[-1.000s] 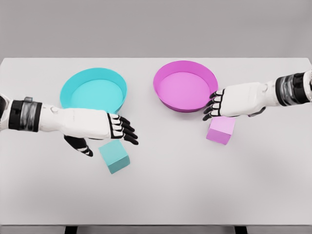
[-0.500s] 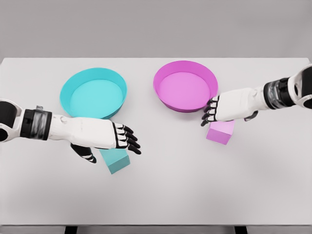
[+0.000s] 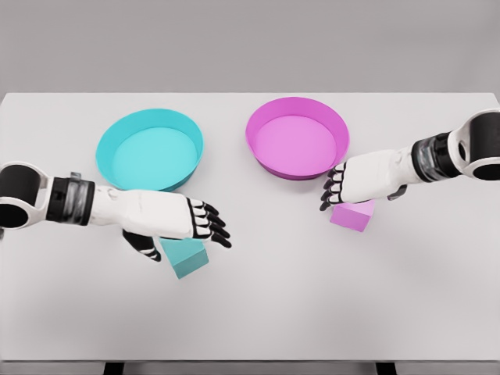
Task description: Place the blocks in the corresponding plates according to their colors
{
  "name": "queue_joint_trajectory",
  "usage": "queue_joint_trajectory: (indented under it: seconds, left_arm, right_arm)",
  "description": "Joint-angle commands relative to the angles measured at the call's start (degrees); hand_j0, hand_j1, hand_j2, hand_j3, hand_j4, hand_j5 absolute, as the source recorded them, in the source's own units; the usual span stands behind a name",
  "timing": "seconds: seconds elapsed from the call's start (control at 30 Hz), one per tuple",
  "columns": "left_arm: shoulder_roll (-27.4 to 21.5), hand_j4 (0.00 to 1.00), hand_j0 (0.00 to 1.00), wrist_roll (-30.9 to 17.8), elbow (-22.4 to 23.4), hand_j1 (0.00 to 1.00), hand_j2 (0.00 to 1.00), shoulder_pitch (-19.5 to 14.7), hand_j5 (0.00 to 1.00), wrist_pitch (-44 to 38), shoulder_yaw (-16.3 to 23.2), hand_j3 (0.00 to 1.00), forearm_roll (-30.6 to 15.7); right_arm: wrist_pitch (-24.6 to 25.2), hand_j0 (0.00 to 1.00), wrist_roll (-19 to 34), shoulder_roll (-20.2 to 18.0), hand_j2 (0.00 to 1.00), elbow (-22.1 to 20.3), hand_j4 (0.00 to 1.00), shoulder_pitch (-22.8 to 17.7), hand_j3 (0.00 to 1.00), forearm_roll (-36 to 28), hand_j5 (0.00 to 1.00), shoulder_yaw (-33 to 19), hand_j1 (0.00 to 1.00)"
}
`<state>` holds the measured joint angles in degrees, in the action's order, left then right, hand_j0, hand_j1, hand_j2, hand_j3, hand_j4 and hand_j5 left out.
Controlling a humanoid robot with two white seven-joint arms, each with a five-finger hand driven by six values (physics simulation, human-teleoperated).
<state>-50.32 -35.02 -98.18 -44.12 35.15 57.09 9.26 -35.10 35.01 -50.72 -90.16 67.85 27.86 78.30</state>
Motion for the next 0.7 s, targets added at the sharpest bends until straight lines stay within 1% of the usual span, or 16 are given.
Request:
queue_joint_trajectory:
  seconds: [0.0, 0.3, 0.43, 0.5, 0.63, 0.67]
  left_arm:
    - [0.6, 1.0, 1.0, 0.0, 0.8, 1.0, 1.0, 0.2, 1.0, -0.1, 0.0, 1.0, 0.1]
    - [0.7, 1.0, 1.0, 0.0, 3.2, 1.0, 1.0, 2.0, 1.0, -0.1, -0.1, 1.0, 0.8]
    - [1.4, 1.0, 1.0, 0.0, 4.1, 1.0, 1.0, 2.1, 1.0, -0.1, -0.1, 1.0, 0.9]
    - [1.5, 1.0, 1.0, 0.0, 4.1, 1.0, 1.0, 2.1, 1.0, -0.1, -0.2, 1.0, 1.3]
    - [3.2, 1.0, 1.0, 0.0, 5.6, 1.0, 1.0, 2.1, 1.0, -0.1, 0.0, 1.0, 1.4]
    - [3.6, 1.0, 1.0, 0.0, 6.0, 1.0, 1.0, 2.2, 1.0, -0.1, 0.0, 1.0, 1.4]
  right_arm:
    - [0.1, 1.0, 0.0, 0.4, 1.0, 0.3, 1.0, 0.0, 1.0, 0.0, 1.0, 0.0, 1.0]
    - [0.1, 1.0, 0.0, 0.5, 1.0, 0.2, 1.0, 0.0, 1.0, 0.0, 1.0, 1.3, 1.0]
    - [0.1, 1.0, 0.0, 0.5, 1.0, 0.2, 1.0, 0.0, 1.0, 0.0, 1.0, 1.4, 1.0]
    - [0.1, 1.0, 0.0, 1.0, 1.0, 0.2, 1.0, 0.0, 1.0, 0.1, 1.0, 2.4, 1.0]
    - [0.1, 1.0, 0.0, 1.2, 1.0, 0.2, 1.0, 0.1, 1.0, 0.1, 1.0, 2.4, 1.0]
    - [0.1, 0.98, 0.0, 1.2, 0.98, 0.2, 0.98, 0.1, 0.98, 0.1, 0.98, 2.3, 0.98]
